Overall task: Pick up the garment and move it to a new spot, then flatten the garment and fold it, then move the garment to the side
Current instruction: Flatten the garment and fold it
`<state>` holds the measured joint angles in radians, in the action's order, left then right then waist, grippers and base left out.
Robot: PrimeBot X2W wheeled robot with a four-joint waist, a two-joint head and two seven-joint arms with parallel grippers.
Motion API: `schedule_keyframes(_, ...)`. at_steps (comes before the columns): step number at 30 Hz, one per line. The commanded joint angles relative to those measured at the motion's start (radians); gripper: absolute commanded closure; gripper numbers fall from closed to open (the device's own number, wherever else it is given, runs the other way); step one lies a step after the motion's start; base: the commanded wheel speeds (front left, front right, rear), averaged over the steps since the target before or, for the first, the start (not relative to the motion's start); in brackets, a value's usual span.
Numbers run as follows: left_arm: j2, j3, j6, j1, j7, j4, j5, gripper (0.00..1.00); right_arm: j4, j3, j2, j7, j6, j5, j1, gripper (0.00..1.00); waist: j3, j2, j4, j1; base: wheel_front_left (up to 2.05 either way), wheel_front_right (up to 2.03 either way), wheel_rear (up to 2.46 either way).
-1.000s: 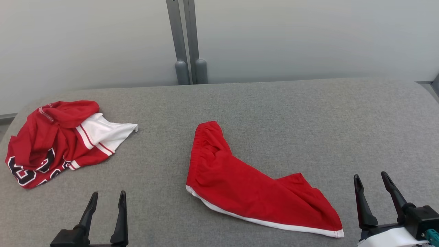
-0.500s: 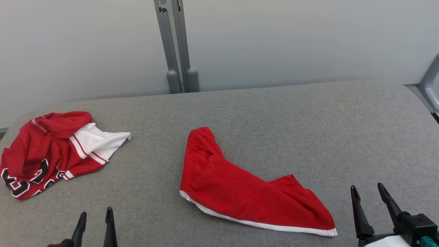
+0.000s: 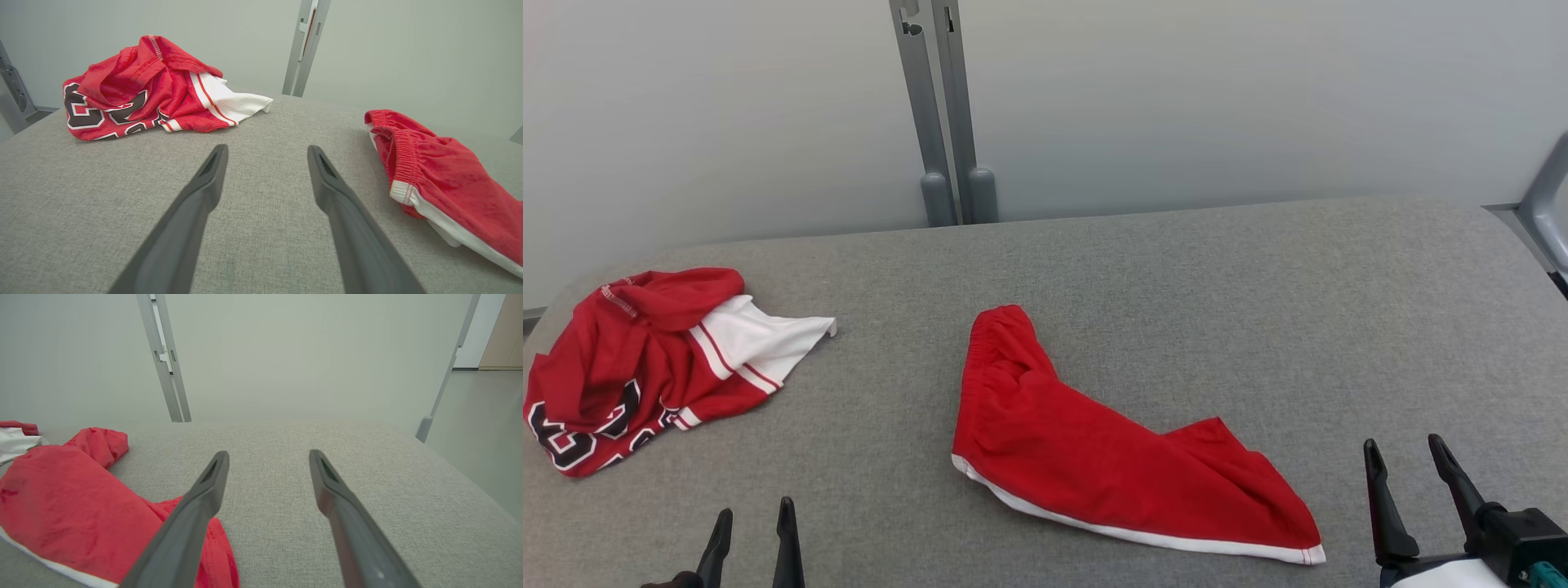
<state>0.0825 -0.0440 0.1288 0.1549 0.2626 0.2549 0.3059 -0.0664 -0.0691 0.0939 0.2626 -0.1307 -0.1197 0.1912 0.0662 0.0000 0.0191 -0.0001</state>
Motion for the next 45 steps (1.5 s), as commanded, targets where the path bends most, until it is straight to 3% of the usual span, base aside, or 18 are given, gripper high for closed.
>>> schedule_keyframes(1, 0.009, 0.000, 0.003, -0.002, 0.003, -0.001, 0.003, 0.00, 0.002, 0.000, 0.003, 0.003, 0.000, -0.002, -0.005, 0.00, -0.001, 0.0000, -0.001, 0.0001, 0.00, 0.00, 0.00)
schedule_keyframes(22, 0.050, 0.084, 0.003, -0.018, 0.003, -0.009, 0.049, 0.00, -0.013, 0.002, 0.007, 0.003, 0.000, -0.004, -0.024, 0.00, -0.011, 0.0000, -0.012, 0.0001, 0.00, 0.00, 0.00)
schedule_keyframes(25, 0.069, 0.136, 0.003, -0.024, 0.003, 0.009, 0.055, 0.00, -0.019, 0.009, -0.002, 0.003, 0.000, -0.040, -0.034, 0.00, -0.017, 0.0000, -0.013, 0.0001, 0.00, 0.00, 0.00)
schedule_keyframes(28, 0.109, 0.260, 0.003, -0.048, -0.019, 0.081, 0.067, 0.00, -0.129, 0.095, 0.029, -0.008, 0.000, -0.040, -0.038, 0.00, -0.026, 0.0000, -0.011, 0.0001, 0.00, 0.00, 0.00)
schedule_keyframes(34, 0.155, 0.404, 0.001, -0.152, -0.052, 0.158, 0.124, 0.00, -0.287, 0.227, 0.094, -0.137, 0.000, -0.092, -0.097, 0.00, -0.062, 0.0000, 0.010, 0.0001, 0.00, 0.00, 0.00)
schedule_keyframes(40, 0.184, 0.496, 0.002, -0.242, -0.064, 0.198, 0.178, 0.00, -0.338, 0.276, 0.128, -0.211, 0.000, -0.115, -0.119, 0.00, -0.092, 0.0000, 0.013, 0.0001, 0.00, 0.00, 0.00)
schedule_keyframes(45, 0.216, 0.561, 0.002, -0.300, -0.058, 0.223, 0.215, 0.00, -0.354, 0.306, 0.126, -0.208, 0.000, -0.125, -0.148, 0.00, -0.112, 0.0000, -0.001, 0.0001, 0.00, 0.00, 0.00)
